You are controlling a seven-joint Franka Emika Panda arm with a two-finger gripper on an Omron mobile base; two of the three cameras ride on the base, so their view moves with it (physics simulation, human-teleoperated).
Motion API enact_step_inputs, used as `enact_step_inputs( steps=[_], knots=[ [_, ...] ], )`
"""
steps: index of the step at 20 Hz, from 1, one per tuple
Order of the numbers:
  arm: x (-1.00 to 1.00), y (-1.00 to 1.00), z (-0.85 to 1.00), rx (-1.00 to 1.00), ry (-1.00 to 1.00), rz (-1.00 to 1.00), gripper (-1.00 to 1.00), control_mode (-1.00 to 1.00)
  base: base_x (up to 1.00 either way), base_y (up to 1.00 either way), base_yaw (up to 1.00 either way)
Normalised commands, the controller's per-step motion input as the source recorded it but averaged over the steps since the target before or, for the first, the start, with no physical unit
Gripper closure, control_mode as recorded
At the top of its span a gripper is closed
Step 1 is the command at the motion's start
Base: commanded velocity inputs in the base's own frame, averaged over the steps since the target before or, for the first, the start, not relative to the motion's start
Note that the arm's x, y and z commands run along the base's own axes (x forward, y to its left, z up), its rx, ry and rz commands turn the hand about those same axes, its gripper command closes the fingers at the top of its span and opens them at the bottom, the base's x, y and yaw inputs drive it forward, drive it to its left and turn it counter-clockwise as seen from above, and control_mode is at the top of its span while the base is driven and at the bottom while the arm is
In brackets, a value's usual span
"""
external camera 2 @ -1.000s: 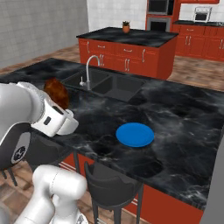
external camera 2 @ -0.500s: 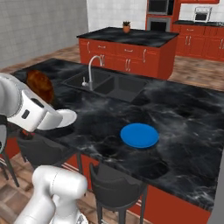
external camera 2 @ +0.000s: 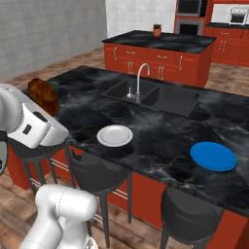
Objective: Transport the chicken drumstick and squash to the fridge. Place the chicken drumstick on the rack containing meat and place the squash on the rack containing the vegetable, ensuring meats and vegetables are on different racks.
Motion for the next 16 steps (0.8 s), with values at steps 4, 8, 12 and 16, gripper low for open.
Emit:
enact_step_inputs(
  steps=[4, 8, 12, 16],
  knots=[
    [0.00, 0.00, 0.00, 0.00, 0.00, 0.00, 1.00, 1.00, -0.02, 1.00, 0.00],
    [0.00, 0.00, 0.00, 0.00, 0.00, 0.00, 1.00, 1.00, 0.05, 1.00, 0.00],
    [0.00, 0.00, 0.00, 0.00, 0.00, 0.00, 1.00, 1.00, 0.15, 1.00, 0.00],
    [0.00, 0.00, 0.00, 0.00, 0.00, 0.00, 1.00, 1.00, 0.13, 1.00, 0.00]
  ],
)
